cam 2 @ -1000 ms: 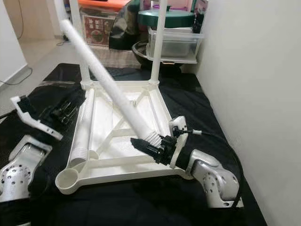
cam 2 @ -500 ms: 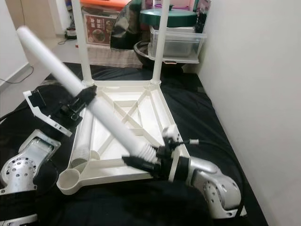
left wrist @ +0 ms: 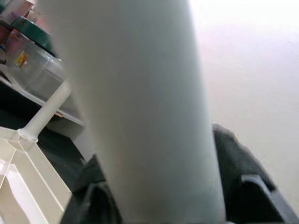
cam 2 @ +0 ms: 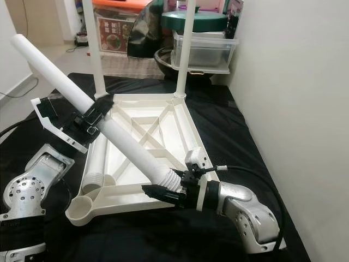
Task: Building children table
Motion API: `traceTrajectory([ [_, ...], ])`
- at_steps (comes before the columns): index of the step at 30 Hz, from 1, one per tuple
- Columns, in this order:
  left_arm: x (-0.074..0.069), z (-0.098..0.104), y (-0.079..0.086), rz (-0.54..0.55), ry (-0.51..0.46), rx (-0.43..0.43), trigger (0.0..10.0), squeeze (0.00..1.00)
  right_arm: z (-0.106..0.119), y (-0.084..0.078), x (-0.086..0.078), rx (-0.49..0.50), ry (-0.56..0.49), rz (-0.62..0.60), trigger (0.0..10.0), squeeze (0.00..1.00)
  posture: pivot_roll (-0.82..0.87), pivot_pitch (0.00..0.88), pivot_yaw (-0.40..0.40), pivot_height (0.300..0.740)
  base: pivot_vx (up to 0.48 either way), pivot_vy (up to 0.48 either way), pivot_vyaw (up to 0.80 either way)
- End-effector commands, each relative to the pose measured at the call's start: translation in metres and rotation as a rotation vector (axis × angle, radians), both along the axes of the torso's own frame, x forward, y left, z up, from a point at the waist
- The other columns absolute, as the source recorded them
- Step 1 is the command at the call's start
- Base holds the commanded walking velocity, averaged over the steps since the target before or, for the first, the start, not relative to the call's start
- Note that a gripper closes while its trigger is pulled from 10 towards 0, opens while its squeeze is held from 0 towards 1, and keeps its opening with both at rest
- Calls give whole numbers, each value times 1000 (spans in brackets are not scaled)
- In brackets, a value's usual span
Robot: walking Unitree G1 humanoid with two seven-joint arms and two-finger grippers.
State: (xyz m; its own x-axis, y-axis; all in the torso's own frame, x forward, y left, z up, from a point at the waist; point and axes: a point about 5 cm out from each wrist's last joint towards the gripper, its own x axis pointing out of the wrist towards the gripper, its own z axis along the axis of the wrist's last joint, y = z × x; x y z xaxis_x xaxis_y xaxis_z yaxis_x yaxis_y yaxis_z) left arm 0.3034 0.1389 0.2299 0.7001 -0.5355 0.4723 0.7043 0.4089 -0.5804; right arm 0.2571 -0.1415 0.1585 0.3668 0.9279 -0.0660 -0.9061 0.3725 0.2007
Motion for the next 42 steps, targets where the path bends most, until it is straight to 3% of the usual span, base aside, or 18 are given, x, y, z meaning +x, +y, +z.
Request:
traceTrajectory([
  [1,-3,-6,-8,-19,22,38,0,0,2,2,3,-19,-33,3,0,0,57,0,-109,740,0,0,0],
  [7,-7,-12,-9,-7,30,66,0,0,0,-2,11,-61,-66,-61,0,0,60,0,-113,740,0,0,0],
  [8,-8,-12,-9,2,29,66,0,0,-1,-4,14,-88,-72,-87,2980,0,61,0,-116,740,0,0,0],
  [9,-8,-12,-9,2,29,66,0,0,-1,-4,14,-88,-72,-87,2980,0,61,0,-116,740,0,0,0],
  [10,-8,-11,-8,13,28,68,0,0,-5,-6,17,-126,-69,-118,10000,0,60,0,-117,740,0,0,0],
  [11,-8,-11,-8,19,26,69,0,0,-7,-7,18,-152,-67,-137,10000,1000,60,0,-117,740,0,0,0],
  [20,-8,-11,-7,37,15,102,0,0,7,-24,28,-193,-137,-183,10000,1000,52,0,-112,740,0,0,0],
  [22,-8,-12,-8,35,12,120,0,0,18,-32,30,-207,-164,-175,10000,1000,43,0,-112,740,0,0,0],
  [26,-8,-14,-11,23,8,132,0,0,31,-24,30,-199,-198,-125,10000,1000,38,0,-109,740,0,0,0],
  [27,-9,-15,-14,14,4,143,0,0,36,-14,31,-201,-210,-102,10000,886,38,0,-109,740,0,0,0],
  [28,-9,-15,-14,14,4,143,0,0,36,-14,31,-201,-210,-102,10000,886,38,0,-109,740,0,0,0],
  [29,-9,-16,-17,-2,-1,154,0,0,39,0,31,-210,-226,-74,10000,741,38,0,-101,740,0,0,0],
  [32,-10,-16,-18,-7,-3,156,0,0,39,4,32,-215,-231,-66,10000,741,38,0,-101,740,0,0,0],
  [33,-10,-15,-19,-19,-9,158,0,0,41,11,31,-209,-234,-25,10000,0,42,0,-102,740,0,0,0],
  [40,-13,-15,-20,-37,-25,169,0,0,43,37,33,-197,-218,115,10000,0,54,0,-112,740,0,0,0],
  [42,-14,-14,-22,-47,-33,169,0,0,42,43,32,-191,-171,161,10000,0,60,0,-116,740,0,0,0],
])
